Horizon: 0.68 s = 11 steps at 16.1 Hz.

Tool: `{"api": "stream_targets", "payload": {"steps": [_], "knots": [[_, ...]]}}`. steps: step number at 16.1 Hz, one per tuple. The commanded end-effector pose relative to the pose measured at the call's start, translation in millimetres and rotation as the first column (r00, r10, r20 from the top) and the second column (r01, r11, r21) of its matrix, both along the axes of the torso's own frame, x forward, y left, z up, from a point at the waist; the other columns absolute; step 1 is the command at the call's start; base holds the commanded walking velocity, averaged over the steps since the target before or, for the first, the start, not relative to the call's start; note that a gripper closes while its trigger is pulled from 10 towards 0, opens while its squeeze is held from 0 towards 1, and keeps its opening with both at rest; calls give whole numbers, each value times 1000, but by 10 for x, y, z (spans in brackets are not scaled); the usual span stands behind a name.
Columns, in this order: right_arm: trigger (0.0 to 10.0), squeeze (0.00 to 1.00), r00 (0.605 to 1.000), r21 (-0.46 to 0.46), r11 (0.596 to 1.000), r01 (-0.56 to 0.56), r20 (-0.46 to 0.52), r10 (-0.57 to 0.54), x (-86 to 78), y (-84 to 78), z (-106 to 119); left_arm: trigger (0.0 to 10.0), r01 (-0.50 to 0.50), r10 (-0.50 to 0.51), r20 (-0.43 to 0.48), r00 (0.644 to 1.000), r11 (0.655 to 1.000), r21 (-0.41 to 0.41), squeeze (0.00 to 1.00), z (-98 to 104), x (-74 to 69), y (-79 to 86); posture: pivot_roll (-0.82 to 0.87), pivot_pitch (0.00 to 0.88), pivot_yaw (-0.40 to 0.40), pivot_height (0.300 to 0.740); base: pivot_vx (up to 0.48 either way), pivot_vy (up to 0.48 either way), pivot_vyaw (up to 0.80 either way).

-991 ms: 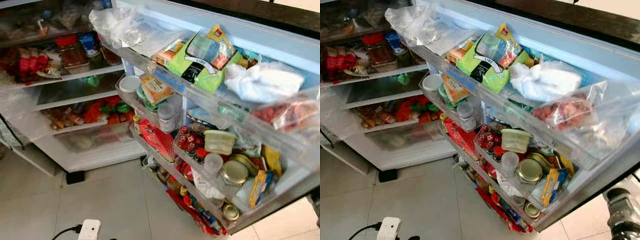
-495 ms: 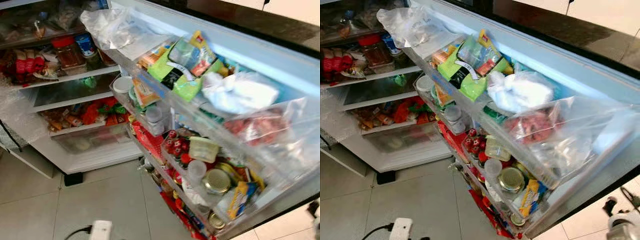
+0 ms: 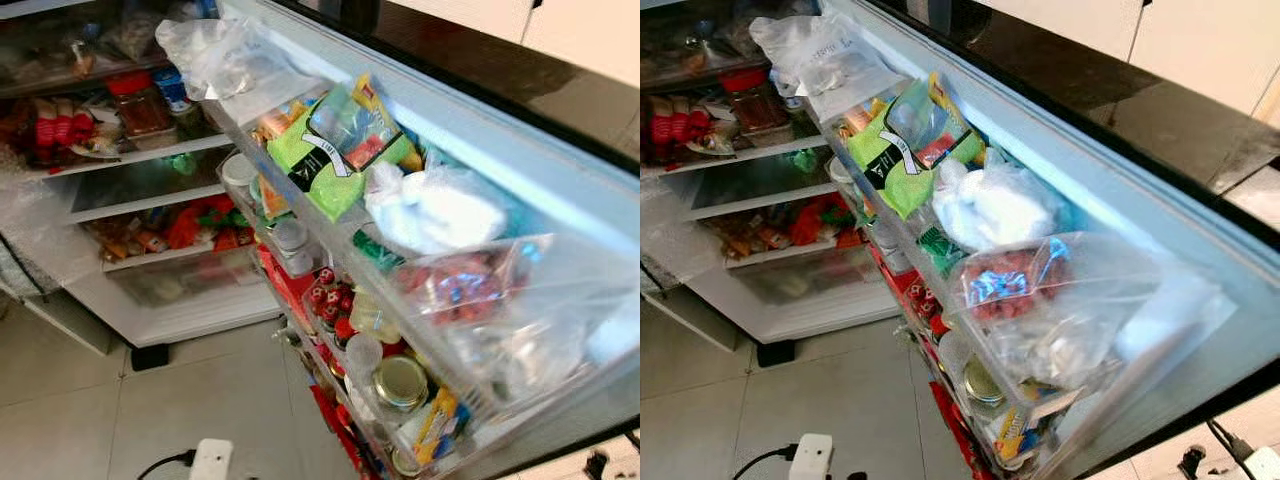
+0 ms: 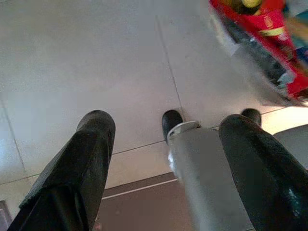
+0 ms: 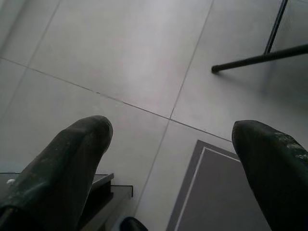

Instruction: Restocking fridge

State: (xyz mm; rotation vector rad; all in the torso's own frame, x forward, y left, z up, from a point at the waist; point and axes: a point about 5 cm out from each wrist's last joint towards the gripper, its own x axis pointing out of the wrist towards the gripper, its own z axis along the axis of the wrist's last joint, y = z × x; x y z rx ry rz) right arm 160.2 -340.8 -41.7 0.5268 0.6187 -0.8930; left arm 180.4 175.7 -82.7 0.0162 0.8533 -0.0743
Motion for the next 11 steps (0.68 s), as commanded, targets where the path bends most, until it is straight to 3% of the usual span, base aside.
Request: {"api": "stream_targets", "payload": {"steps": [1,11], "knots": [[10000,0,1000,11,1000,-8,-18,9,-26,64,-50,10000,-23,23,-34,999,1000,13,0,-29,-49,37,-52,113,51,740,0,319,0],[10000,0,1000,9,1000,-5,-31,5,-28,82,-61,10000,-32,32,-47,998,999,5,0,-29,-23,-12,-53,114,48,740,0,435,0]]}}
